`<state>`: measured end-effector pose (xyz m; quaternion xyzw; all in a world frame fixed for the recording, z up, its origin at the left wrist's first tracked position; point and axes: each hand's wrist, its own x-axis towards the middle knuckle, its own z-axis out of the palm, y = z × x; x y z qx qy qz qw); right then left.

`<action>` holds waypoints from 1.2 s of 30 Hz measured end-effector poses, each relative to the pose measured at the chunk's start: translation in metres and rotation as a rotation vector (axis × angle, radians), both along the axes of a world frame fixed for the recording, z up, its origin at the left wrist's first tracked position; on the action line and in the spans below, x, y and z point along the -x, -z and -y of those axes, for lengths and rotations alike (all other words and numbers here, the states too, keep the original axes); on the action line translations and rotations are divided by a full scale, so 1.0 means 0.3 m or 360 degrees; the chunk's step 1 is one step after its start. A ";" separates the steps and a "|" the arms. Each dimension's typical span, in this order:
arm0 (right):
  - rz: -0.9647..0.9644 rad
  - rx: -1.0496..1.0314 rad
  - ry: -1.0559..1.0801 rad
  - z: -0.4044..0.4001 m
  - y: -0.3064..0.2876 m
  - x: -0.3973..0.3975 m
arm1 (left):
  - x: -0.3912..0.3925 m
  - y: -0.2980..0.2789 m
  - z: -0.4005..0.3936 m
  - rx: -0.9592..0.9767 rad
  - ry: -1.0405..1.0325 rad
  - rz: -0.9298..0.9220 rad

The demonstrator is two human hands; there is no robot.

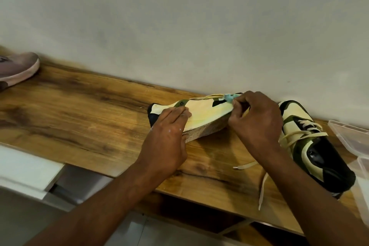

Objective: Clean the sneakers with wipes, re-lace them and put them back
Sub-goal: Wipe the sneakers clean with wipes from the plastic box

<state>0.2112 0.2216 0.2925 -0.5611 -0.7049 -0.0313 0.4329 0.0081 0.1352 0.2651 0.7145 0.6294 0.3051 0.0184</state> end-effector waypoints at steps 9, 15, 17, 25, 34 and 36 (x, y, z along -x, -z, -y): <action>0.0489 -0.0023 -0.0388 0.151 0.031 0.116 | 0.030 -0.027 -0.008 0.0077 0.0014 0.0026; 0.0038 0.0082 -0.0164 0.098 -0.022 0.002 | 0.161 -0.037 -0.005 0.0061 0.0164 0.0045; -0.0138 0.0144 -0.0136 0.090 -0.026 -0.019 | 0.177 -0.041 -0.004 0.0058 0.0163 0.0045; -0.0234 0.0197 -0.0227 0.086 -0.016 -0.020 | 0.112 -0.037 0.018 -0.0068 0.0083 -0.0087; 0.0111 0.0177 -0.0294 0.134 -0.030 -0.065 | -0.033 -0.030 -0.046 -0.0276 0.0148 -0.0068; 0.0140 0.0227 -0.0278 0.134 -0.036 -0.088 | -0.025 -0.025 -0.047 -0.0292 0.0191 -0.0063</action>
